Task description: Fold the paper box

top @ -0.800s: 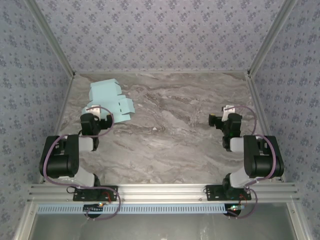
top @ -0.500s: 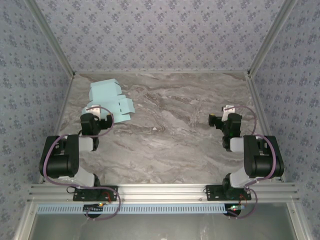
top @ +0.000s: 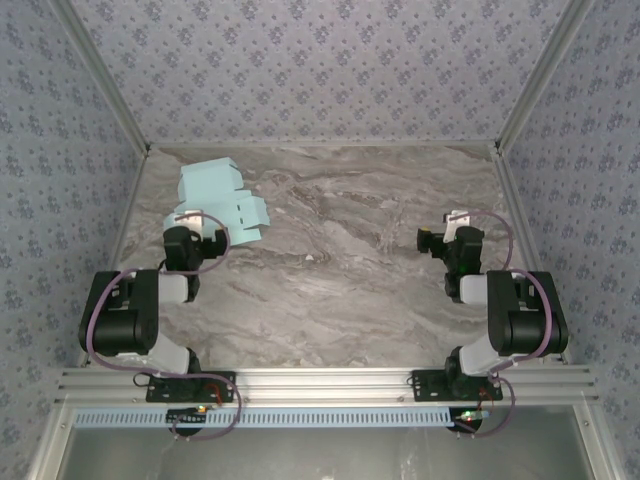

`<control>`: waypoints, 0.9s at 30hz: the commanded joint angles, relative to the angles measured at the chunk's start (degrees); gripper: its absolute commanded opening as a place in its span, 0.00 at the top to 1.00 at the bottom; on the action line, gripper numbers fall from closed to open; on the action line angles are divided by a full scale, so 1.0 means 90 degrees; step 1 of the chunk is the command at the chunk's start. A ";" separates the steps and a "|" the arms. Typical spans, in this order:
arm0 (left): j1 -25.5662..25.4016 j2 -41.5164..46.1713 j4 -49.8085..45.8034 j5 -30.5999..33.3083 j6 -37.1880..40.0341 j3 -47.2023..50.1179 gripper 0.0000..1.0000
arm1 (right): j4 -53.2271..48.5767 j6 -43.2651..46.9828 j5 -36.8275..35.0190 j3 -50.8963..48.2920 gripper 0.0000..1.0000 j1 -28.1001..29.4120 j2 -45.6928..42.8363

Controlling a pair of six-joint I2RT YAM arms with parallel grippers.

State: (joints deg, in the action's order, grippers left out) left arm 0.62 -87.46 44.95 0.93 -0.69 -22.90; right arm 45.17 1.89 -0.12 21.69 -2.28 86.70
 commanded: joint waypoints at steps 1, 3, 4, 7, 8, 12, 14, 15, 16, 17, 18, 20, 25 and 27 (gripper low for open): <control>0.0071 -0.0011 -0.0004 -0.0028 -0.0055 -0.0171 0.01 | 0.0037 -0.0131 0.0170 0.0092 0.00 -0.0096 0.0030; 0.0076 -0.0001 0.0028 -0.0055 -0.0053 -0.0154 0.01 | 0.0047 -0.0154 0.0129 0.0059 0.00 -0.0089 -0.0071; 0.0067 0.0059 -0.0064 -0.0115 -0.0011 -0.0191 0.01 | -0.0010 -0.0183 0.0038 0.0010 0.00 -0.0097 -0.0247; -0.0106 0.0936 -0.1746 0.0209 -0.0074 -0.0661 0.01 | -0.0948 -0.0311 -0.0182 -0.0058 0.00 -0.0085 -0.1475; -0.0173 0.1297 -0.2653 0.0481 -0.0408 -0.0961 0.01 | -0.1537 -0.0396 -0.0264 0.0020 0.00 -0.0055 -0.2032; -0.0438 0.2206 -0.5526 0.0312 -0.2331 -0.1926 0.01 | -0.4398 -0.2079 -0.1141 0.0819 0.00 -0.0120 -0.3757; -0.0551 0.2457 -0.6139 -0.0012 -0.2899 -0.2101 0.01 | -0.5050 -0.2883 -0.0309 0.0985 0.00 -0.0532 -0.4228; -0.0555 0.2550 -0.6359 -0.0269 -0.3046 -0.2192 0.01 | -0.4868 -0.2949 0.0351 0.0933 0.00 -0.0646 -0.4305; -0.0548 0.2597 -0.6542 -0.0357 -0.3287 -0.2252 0.01 | -0.4794 -0.3093 0.0861 0.0959 0.00 -0.0617 -0.4280; -0.0532 0.2618 -0.6995 -0.0170 -0.3914 -0.2377 0.01 | -0.4781 -0.3193 0.1093 0.1030 0.00 -0.0461 -0.4179; -0.0468 0.2573 -0.7649 0.0108 -0.4689 -0.2555 0.01 | -0.4800 -0.3105 0.1282 0.1188 0.00 -0.0093 -0.3940; -0.0078 0.2356 -0.8136 -0.0448 -0.4752 -0.2836 0.01 | -0.5009 -0.2797 0.1018 0.1525 0.00 0.0706 -0.3492; 0.0060 0.1659 -0.8586 -0.0370 -0.4241 -0.3446 0.01 | -0.4882 -0.2564 0.0482 0.2324 0.00 0.2783 -0.2019; 0.0077 0.1299 -0.8652 -0.0226 -0.4137 -0.3716 0.01 | -0.4725 -0.2628 0.0512 0.2778 0.00 0.3399 -0.1225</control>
State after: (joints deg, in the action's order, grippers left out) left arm 1.13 -73.30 -27.33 -0.80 -37.60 -52.01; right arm 3.22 -21.08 4.47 41.32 23.33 69.78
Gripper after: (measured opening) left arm 0.993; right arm 0.999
